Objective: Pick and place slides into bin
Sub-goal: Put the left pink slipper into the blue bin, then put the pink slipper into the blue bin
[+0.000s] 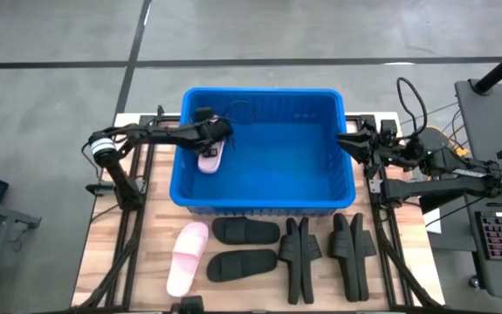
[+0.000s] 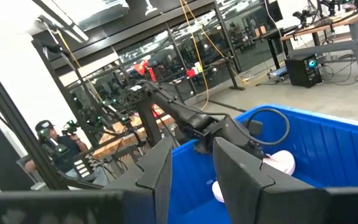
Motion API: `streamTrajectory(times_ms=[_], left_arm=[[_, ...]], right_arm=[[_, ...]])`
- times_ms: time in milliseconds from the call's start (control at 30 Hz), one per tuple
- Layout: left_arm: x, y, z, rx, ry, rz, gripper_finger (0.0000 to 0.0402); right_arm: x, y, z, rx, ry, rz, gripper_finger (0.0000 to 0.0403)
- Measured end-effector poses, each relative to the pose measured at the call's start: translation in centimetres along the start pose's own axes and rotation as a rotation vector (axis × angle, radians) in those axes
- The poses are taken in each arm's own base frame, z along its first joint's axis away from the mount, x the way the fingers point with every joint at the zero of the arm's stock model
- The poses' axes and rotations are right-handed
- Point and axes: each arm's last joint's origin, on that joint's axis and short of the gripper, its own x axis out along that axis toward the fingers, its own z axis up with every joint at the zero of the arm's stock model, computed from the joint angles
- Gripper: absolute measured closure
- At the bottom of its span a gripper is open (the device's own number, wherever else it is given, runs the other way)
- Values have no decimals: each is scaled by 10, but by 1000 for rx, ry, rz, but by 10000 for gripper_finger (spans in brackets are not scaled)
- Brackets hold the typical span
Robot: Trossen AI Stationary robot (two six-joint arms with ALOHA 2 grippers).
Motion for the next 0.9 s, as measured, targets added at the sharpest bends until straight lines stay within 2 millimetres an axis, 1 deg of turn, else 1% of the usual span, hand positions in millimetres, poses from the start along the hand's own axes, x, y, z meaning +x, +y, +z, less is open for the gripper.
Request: streamTrajectory(times_ms=[67,133,233,400,467,533,633,767,833,900], left_arm=[[2,1,-1,-2,-1,-12,364],[3,1,-1,-5,-12,-35,330],[3,2,-1,-8,-19,-47,262],[2,5,1,-9,-21,-47,135],[1,6,0,11,-10,-68,92],[1,6,-2,25,6,-87,60],[1,3,-6,60,31,-130,35],[-4,1,-13,121,65,-237,29],[-11,3,-15,141,77,-262,29],[-23,10,-15,130,64,-258,29]], right_arm=[[0,0,0,0,0,0,291],[0,0,0,0,0,0,289],[0,0,0,0,0,0,290],[0,0,0,0,0,0,295],[0,0,0,0,0,0,296],[0,0,0,0,0,0,296],[0,0,0,0,0,0,294],[0,0,0,0,0,0,295],[0,0,0,0,1,-1,297],[0,0,0,0,0,-1,298]])
